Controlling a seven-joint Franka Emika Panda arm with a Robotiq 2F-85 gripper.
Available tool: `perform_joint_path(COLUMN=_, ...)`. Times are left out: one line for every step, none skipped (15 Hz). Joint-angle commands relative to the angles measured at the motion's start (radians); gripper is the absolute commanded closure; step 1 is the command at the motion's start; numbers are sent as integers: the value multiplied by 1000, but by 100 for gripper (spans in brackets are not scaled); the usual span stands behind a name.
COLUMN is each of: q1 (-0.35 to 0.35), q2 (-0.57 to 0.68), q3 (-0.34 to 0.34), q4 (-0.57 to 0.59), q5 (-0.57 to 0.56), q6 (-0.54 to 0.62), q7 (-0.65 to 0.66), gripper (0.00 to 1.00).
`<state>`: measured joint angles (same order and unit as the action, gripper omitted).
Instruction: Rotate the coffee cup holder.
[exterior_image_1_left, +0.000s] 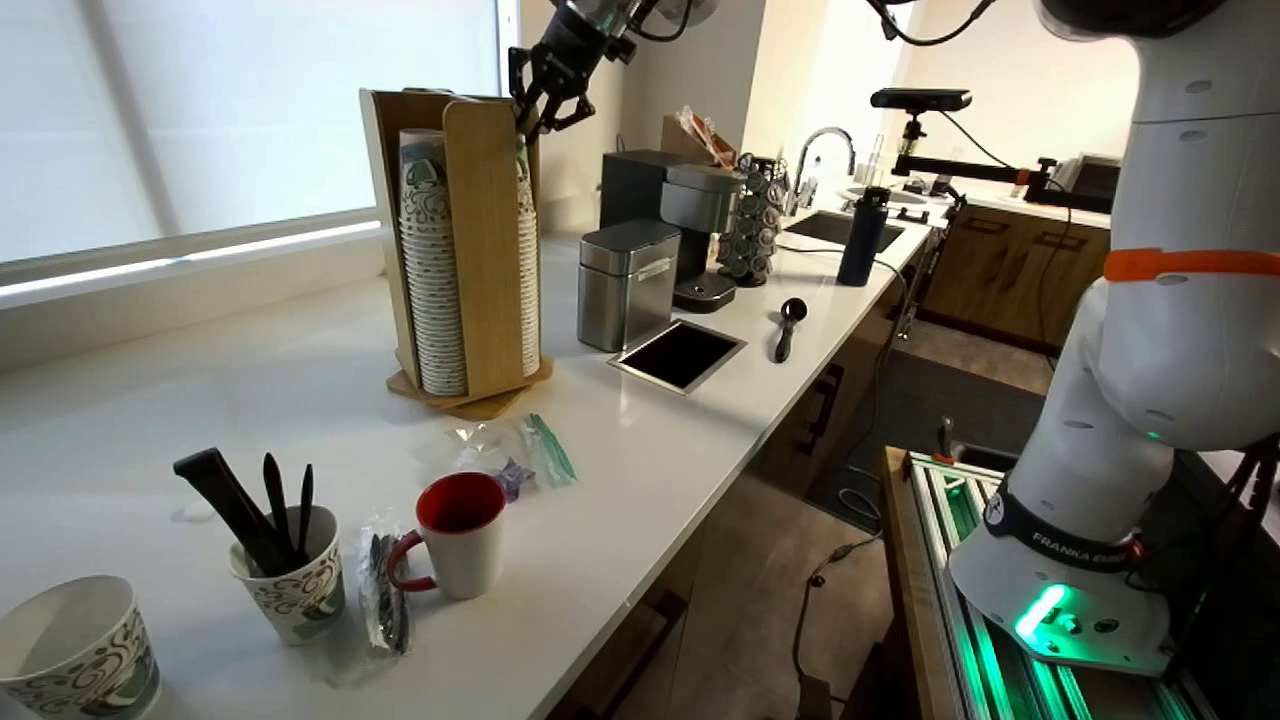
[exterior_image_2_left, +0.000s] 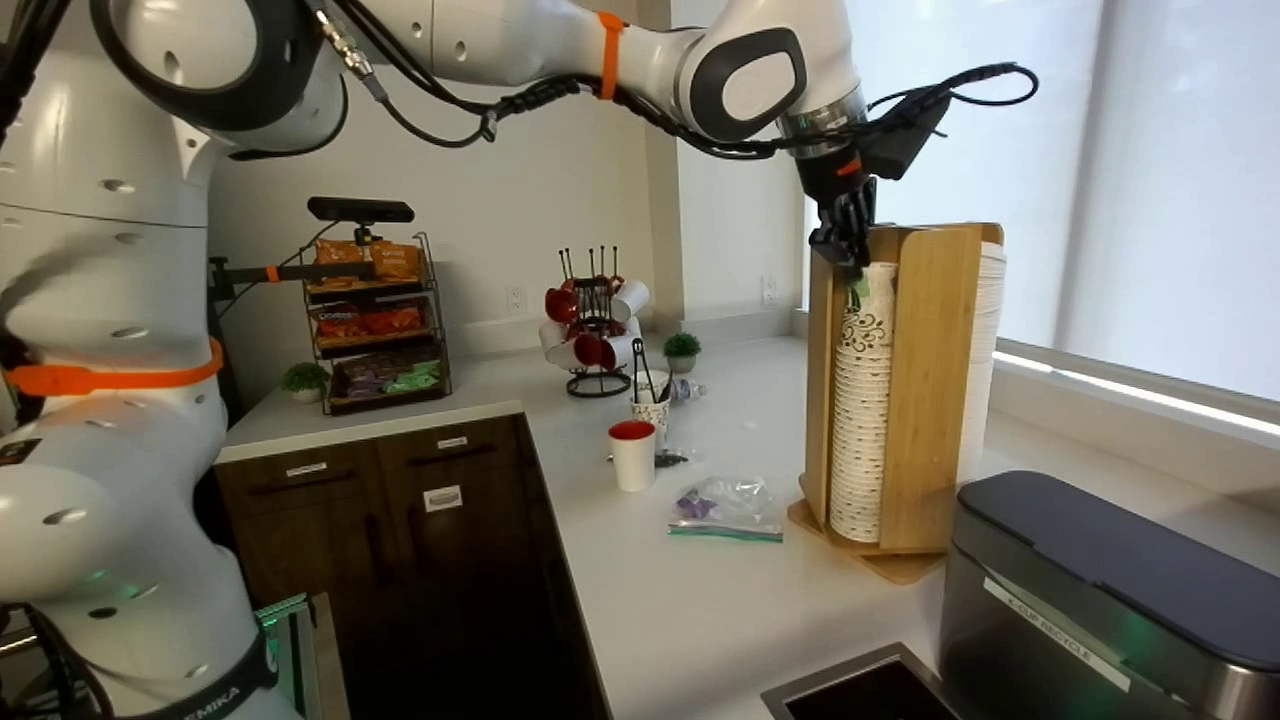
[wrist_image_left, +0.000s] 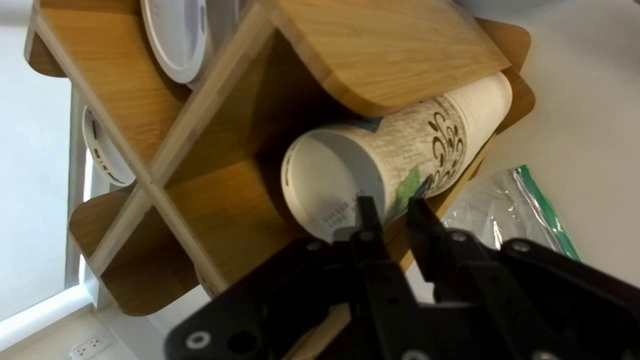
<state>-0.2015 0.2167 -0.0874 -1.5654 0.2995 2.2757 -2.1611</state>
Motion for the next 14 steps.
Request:
perform_joint_path(q1=-12, q2=13, q3=8, q4=20, q5=-19, q6=-36, q7=-7, gripper=77)
perform_joint_path(q1=-13, q2=14, q3=8, q4=19, q5=-19, q6=-36, q7=-6, gripper=82)
perform_joint_path(q1=-14, q2=13, q3=8, q4=18, q5=-17, q6=-34, q7=-8, gripper=95)
perform_joint_path(q1=-15, q2=11, q3=7, q4=16, q5=-18, q6=-32, q7=-6, gripper=96)
perform_joint_path(q1=-17, q2=9, q3=7, q4=17, q5=-17, q6=-32, q7=-8, gripper=100)
perform_joint_path(q1=-19, q2=7, q3=6, q4=18, q5=-16, q6=-33, q7=-9, gripper=100)
perform_joint_path(q1=-21, q2=6, q3=6, q4=20, q5=-16, q6=-33, q7=-10, gripper=98)
perform_joint_path(q1=-22, q2=5, q3=6, q4=22, q5=-16, q6=-34, q7=-11, gripper=99)
perform_joint_path(q1=-23, q2=1, q3=6, q4=20, q5=-15, q6=-33, q7=-10, gripper=99)
perform_joint_path(q1=-27, q2=-5, q3=6, q4=24, q5=-9, q6=-34, q7=-15, gripper=99)
perform_joint_path(q1=-30, q2=-11, q3=6, q4=28, q5=-2, q6=-35, q7=-19, gripper=99)
perform_joint_path(q1=-35, q2=-18, q3=6, q4=38, q5=7, q6=-34, q7=-24, gripper=99)
perform_joint_path(q1=-39, q2=-22, q3=5, q4=50, q5=16, q6=-34, q7=-25, gripper=99)
perform_joint_path(q1=-41, q2=-28, q3=5, q4=58, q5=25, q6=-31, q7=-25, gripper=99)
